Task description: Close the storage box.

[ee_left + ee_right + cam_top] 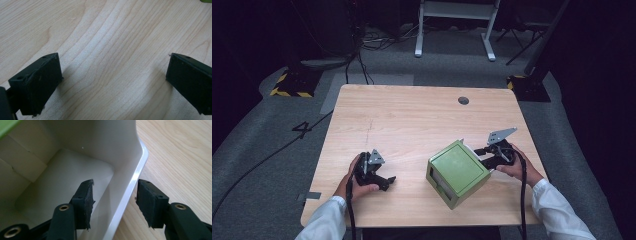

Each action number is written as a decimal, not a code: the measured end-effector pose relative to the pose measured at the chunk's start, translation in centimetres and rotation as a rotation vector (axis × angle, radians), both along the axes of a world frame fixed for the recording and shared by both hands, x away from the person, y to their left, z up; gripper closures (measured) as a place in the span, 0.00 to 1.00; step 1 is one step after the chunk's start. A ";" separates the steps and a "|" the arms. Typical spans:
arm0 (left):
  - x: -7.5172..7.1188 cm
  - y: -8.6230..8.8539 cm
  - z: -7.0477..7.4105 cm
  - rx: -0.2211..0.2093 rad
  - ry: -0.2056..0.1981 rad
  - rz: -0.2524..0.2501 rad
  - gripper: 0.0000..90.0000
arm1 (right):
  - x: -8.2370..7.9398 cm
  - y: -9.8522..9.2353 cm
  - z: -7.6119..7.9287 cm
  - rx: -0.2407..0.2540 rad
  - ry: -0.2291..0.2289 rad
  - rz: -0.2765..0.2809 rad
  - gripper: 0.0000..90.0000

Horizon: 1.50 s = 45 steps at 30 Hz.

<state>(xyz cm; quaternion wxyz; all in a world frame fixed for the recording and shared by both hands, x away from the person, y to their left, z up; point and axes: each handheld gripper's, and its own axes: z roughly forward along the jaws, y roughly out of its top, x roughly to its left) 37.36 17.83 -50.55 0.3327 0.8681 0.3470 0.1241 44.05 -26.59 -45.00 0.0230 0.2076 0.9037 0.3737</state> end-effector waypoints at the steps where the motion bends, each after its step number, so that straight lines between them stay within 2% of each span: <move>1: 0.0 0.0 0.0 0.000 0.000 0.000 0.00 | 0.0 0.2 0.0 0.001 0.005 0.011 0.53; 9: 0.0 0.0 0.0 0.000 0.000 0.000 0.00 | -0.1 1.1 -0.4 -0.024 0.010 0.058 0.53; 15: 0.0 0.0 0.0 0.000 0.001 0.000 0.00 | -0.2 1.2 -0.5 -0.031 0.007 0.059 0.51; 22: 0.0 0.0 0.0 0.000 0.000 0.000 0.00 | -0.3 1.1 -0.1 -0.028 -0.021 0.058 0.49; 27: 0.0 0.0 0.0 0.000 0.000 0.000 0.00 | -0.4 0.2 0.6 -0.023 -0.055 0.023 0.45; 29: 0.0 0.0 0.0 0.000 0.000 0.000 0.00 | -0.4 -0.2 0.9 -0.038 -0.080 -0.002 0.44; 33: 0.0 0.0 0.0 0.000 0.000 0.000 0.00 | -0.5 -0.8 1.5 -0.045 -0.118 -0.031 0.37; 36: 0.0 0.0 0.0 0.000 0.000 0.000 0.00 | -0.8 -1.2 2.0 -0.044 -0.153 -0.052 0.36; 45: 0.0 0.0 0.0 0.000 0.000 0.000 0.00 | -1.4 -2.6 2.9 -0.048 -0.205 -0.115 0.28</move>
